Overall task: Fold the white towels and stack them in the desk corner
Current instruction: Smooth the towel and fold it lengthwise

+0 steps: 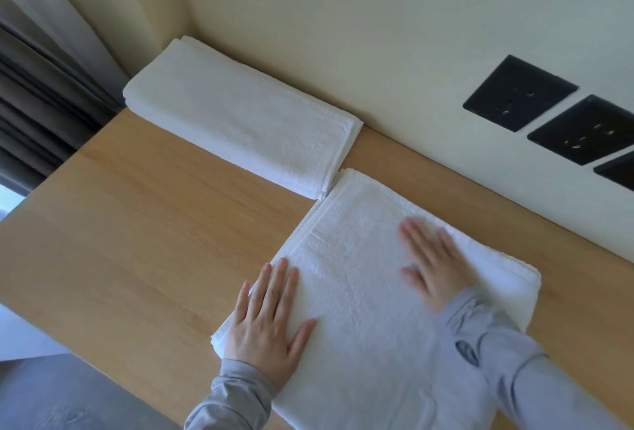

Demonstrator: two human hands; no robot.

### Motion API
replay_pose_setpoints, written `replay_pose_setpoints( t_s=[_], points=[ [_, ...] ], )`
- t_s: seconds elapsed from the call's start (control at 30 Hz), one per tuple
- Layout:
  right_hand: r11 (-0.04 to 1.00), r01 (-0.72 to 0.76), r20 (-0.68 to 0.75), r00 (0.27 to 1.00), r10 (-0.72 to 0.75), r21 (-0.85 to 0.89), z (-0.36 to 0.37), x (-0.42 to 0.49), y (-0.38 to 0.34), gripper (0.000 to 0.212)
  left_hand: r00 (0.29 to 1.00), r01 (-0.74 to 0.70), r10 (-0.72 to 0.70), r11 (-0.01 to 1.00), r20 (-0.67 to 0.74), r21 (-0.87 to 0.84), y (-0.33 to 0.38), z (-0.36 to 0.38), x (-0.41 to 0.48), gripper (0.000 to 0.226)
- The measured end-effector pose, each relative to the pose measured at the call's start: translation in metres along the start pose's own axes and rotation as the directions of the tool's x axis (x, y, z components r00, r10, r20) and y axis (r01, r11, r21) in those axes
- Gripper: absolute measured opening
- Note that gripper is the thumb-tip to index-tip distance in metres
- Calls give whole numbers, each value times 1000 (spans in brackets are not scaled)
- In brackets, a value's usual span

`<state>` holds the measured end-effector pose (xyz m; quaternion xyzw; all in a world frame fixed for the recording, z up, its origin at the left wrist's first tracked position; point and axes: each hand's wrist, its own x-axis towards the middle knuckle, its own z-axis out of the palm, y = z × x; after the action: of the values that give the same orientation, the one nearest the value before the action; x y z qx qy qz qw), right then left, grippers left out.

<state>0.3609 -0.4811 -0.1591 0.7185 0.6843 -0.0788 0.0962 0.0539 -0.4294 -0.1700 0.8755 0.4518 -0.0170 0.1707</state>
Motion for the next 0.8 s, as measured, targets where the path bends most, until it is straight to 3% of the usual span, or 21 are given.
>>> replay_pose_setpoints(
  t_s=[0.17,0.3,0.43,0.57,0.8],
  points=[
    [960,-272,64,961,268,68,10,9,39,82,1000,1,-1,1000,-3,3,0,0,1,73],
    [951,-308,84,948,308,-16,-5,5,18,83,1000,0,0,1000,12,15,0,0,1,73],
    [997,-50,-88,995,56,62,-16,-28,-56,69,1000,6,-6,1000,6,8,-1,2,1,73],
    [971,224,-79,973,-217,85,6,-76,-118,65,1000,-6,6,1000,-12,7,-1,4,2,74],
    [971,238,31,971,-238,2,23,-101,-128,65,1000,-8,8,1000,-25,-4,-2,5,1,75]
  ],
)
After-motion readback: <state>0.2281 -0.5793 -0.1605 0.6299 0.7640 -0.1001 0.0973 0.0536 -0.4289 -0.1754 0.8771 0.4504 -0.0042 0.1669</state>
